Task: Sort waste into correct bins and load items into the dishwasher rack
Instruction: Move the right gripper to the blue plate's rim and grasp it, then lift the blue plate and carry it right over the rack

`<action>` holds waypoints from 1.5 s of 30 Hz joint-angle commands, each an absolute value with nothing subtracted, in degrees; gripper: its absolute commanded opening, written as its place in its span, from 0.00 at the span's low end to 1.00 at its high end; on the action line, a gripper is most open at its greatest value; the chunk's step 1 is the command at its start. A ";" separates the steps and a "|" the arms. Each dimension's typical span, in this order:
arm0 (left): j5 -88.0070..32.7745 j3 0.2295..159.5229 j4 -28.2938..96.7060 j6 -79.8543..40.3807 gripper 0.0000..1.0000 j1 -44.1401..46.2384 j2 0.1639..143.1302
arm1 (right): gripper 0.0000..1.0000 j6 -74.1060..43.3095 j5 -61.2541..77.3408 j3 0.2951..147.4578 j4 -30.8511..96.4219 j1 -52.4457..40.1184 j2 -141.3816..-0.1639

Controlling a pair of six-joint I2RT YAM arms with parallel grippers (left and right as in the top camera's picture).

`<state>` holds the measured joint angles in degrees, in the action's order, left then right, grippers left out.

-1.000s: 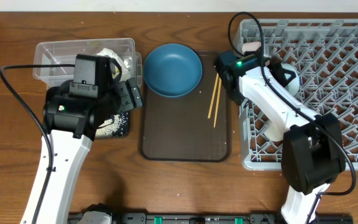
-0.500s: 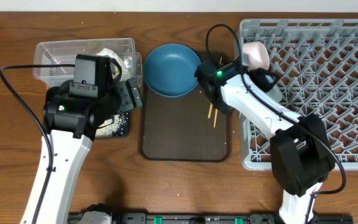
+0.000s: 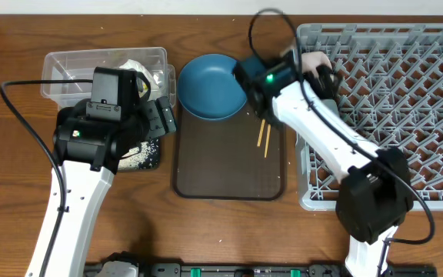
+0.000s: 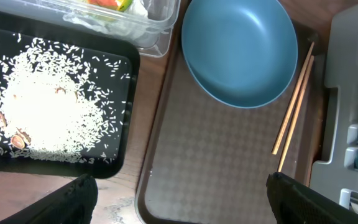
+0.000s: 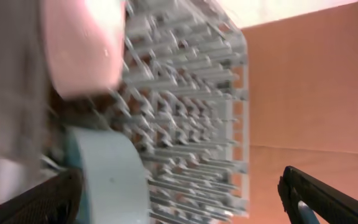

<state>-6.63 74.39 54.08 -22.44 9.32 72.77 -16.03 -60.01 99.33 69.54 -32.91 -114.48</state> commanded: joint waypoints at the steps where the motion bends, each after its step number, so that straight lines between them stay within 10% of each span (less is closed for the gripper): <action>1: -5.91 74.11 54.39 -22.09 0.90 9.06 73.10 | 0.99 -13.69 -49.32 105.56 67.64 -31.81 -113.89; 10: -5.91 74.11 54.39 -22.09 0.90 9.06 73.10 | 0.83 -16.56 -6.96 105.67 49.25 -30.89 -114.69; 23: -5.91 74.11 54.39 -22.09 0.89 9.06 73.10 | 0.36 -26.50 -4.64 103.26 43.62 -30.65 -125.89; 45: -5.91 74.11 54.39 -22.09 0.89 9.06 73.10 | 0.01 -27.40 -4.45 102.96 46.68 -28.67 -130.85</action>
